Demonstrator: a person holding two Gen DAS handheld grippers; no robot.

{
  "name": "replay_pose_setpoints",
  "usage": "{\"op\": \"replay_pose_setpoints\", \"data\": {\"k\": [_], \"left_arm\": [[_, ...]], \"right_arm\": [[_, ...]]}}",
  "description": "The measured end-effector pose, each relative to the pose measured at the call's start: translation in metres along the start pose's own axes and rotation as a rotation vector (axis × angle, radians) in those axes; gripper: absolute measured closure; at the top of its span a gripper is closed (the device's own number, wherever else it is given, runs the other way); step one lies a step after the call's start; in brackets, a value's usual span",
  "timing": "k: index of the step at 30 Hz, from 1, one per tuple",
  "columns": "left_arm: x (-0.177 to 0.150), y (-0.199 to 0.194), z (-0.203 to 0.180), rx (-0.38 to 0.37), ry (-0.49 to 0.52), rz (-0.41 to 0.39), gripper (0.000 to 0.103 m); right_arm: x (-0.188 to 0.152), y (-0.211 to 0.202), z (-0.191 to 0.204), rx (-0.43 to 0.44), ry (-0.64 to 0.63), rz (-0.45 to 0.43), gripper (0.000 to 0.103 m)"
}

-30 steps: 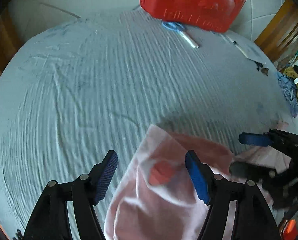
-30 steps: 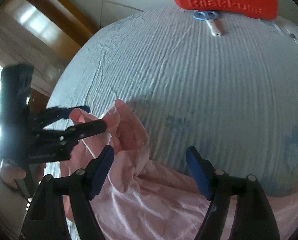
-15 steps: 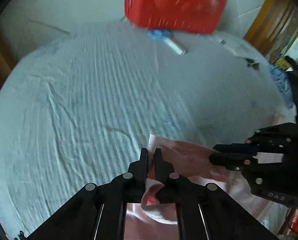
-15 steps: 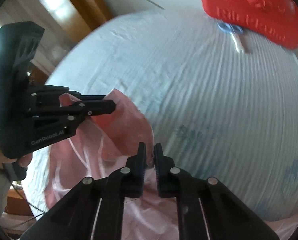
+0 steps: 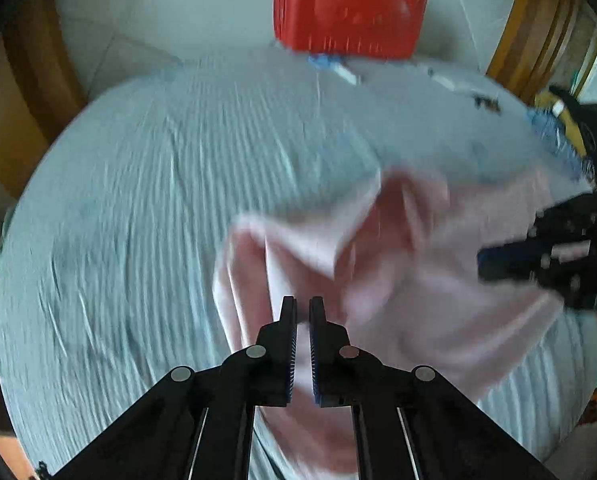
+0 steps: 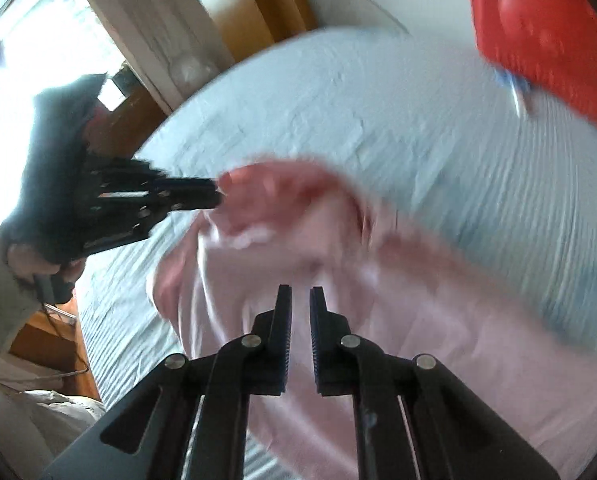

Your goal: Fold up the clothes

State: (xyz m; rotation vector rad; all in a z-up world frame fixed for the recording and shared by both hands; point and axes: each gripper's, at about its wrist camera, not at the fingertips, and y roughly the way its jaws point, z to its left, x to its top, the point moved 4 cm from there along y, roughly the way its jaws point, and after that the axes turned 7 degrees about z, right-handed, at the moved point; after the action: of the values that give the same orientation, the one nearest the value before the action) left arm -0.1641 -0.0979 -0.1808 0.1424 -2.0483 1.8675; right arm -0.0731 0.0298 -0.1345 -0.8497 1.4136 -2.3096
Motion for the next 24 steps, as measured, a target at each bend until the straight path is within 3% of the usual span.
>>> {"op": "replay_pose_setpoints", "data": {"k": [3,5,7,9,10,11,15,17,20,21,22,23,24], "left_arm": [[-0.023,0.014,0.001,-0.008,-0.036,0.075,0.097],[-0.026,0.011,0.001,-0.029,-0.073,0.075,0.096],[-0.018,0.000,0.006,-0.053,-0.120,0.055,0.095],[-0.003,-0.012,0.009,-0.059,-0.152,0.013,0.094],[0.008,-0.019,0.010,-0.048,-0.155,-0.013,0.092],[0.020,-0.023,0.010,-0.039,-0.150,-0.037,0.087],[0.055,-0.024,0.001,-0.038,-0.105,-0.063,0.047],[0.068,-0.015,-0.007,-0.032,-0.066,-0.050,0.047],[0.079,0.002,-0.011,-0.011,-0.030,-0.018,0.047],[0.080,0.008,-0.010,-0.012,-0.033,-0.005,0.055],[0.079,0.012,-0.007,-0.016,-0.041,0.007,0.068],[0.079,0.020,-0.005,-0.021,-0.057,0.029,0.093],[0.078,0.024,-0.002,-0.018,-0.068,0.038,0.097]], "right_arm": [[0.001,-0.007,-0.009,-0.021,0.069,-0.023,0.094],[0.011,-0.018,-0.013,-0.042,0.082,-0.062,0.093],[0.026,-0.028,-0.016,-0.047,0.097,-0.100,0.085],[0.039,-0.031,-0.023,-0.044,0.122,-0.127,0.057],[0.047,-0.031,-0.028,-0.048,0.136,-0.138,0.051],[0.050,-0.031,-0.034,-0.042,0.143,-0.142,0.048],[0.067,-0.022,-0.042,-0.031,0.147,-0.123,0.047],[0.072,-0.014,-0.042,-0.038,0.125,-0.103,0.047],[0.075,0.002,-0.046,-0.058,0.105,-0.058,0.048],[0.073,0.007,-0.045,-0.059,0.102,-0.044,0.050],[0.072,0.013,-0.045,-0.052,0.095,-0.030,0.059],[0.073,0.020,-0.044,-0.049,0.088,-0.009,0.084],[0.073,0.024,-0.043,-0.059,0.081,0.001,0.095]]}}
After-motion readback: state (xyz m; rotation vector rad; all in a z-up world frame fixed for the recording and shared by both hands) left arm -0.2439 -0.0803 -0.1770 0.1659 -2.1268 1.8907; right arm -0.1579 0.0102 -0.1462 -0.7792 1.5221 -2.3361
